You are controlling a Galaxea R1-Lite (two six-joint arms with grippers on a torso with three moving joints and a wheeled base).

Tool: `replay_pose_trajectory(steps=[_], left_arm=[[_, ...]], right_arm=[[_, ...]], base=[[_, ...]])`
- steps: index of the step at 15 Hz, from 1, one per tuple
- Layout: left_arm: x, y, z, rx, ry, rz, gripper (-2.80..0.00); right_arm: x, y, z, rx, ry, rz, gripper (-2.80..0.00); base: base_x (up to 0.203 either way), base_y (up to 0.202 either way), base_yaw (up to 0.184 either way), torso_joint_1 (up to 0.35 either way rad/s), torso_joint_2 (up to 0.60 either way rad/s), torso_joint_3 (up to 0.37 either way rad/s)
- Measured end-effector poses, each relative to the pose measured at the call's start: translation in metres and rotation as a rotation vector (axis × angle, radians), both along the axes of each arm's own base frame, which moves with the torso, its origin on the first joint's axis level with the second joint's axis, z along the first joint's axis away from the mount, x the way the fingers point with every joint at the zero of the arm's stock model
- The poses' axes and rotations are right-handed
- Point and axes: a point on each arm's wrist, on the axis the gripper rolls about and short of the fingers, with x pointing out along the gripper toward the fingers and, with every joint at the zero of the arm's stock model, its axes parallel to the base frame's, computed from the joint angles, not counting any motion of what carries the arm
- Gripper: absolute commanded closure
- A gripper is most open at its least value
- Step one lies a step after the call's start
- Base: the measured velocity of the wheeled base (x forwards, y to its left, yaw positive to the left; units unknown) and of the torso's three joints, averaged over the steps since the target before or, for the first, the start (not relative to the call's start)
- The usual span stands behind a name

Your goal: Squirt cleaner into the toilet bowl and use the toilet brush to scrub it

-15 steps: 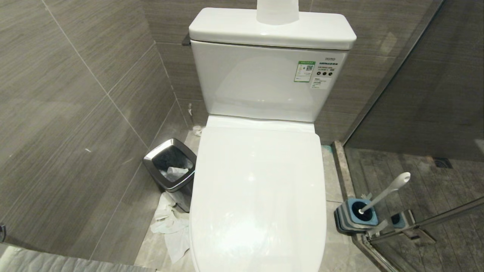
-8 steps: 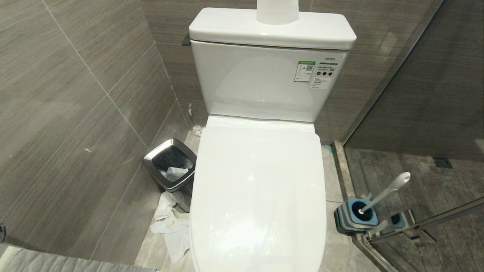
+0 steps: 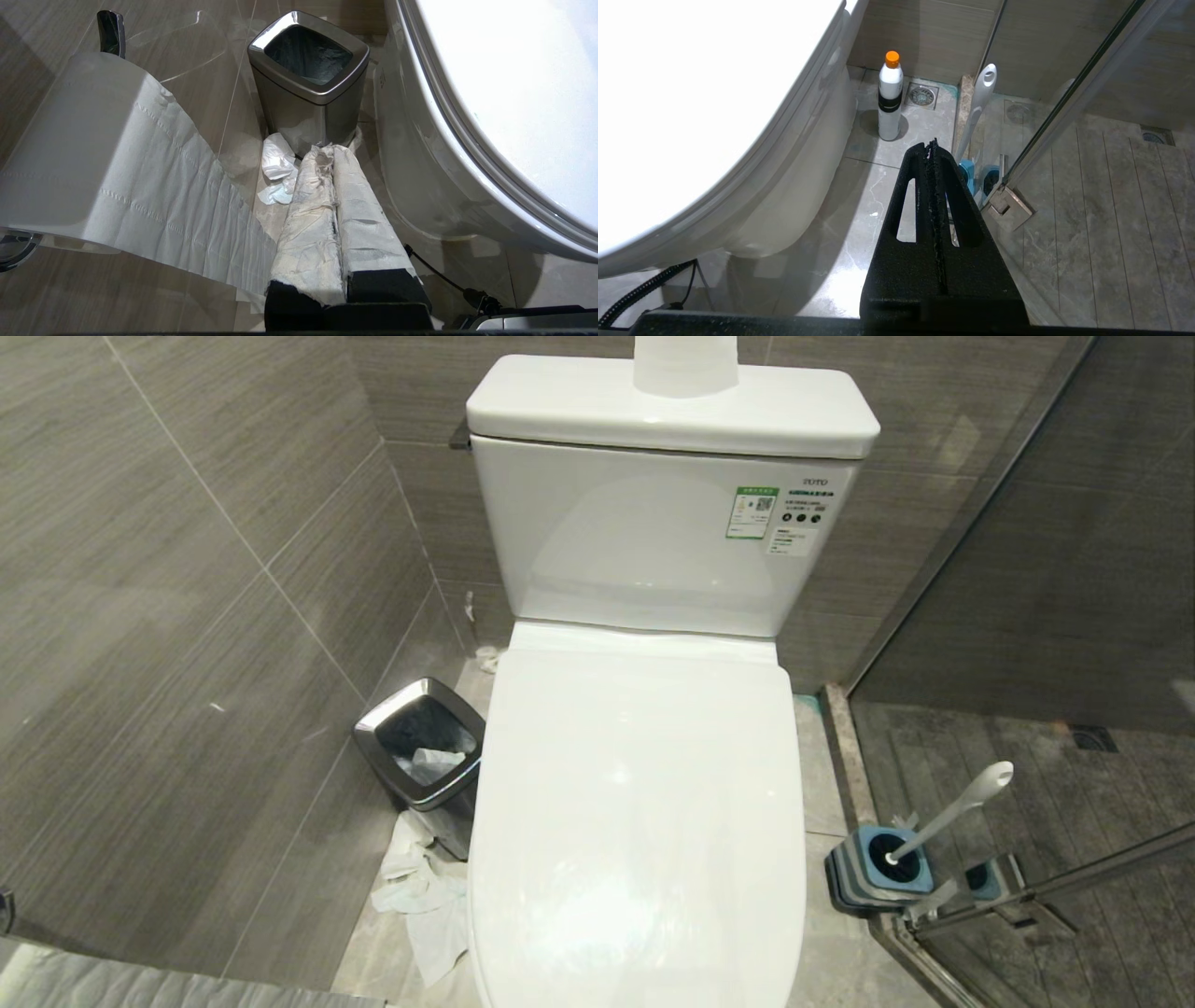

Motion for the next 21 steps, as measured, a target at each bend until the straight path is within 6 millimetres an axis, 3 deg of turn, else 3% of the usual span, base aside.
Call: replay_pose_trajectory(steps=[21], left_arm=[[0.0,0.0,0.0,0.0,0.0,0.0,0.0]], right_arm=[[0.0,0.0,0.0,0.0,0.0,0.001,0.0]], base=[[0.0,0.0,0.0,0.0,0.0,0.0]])
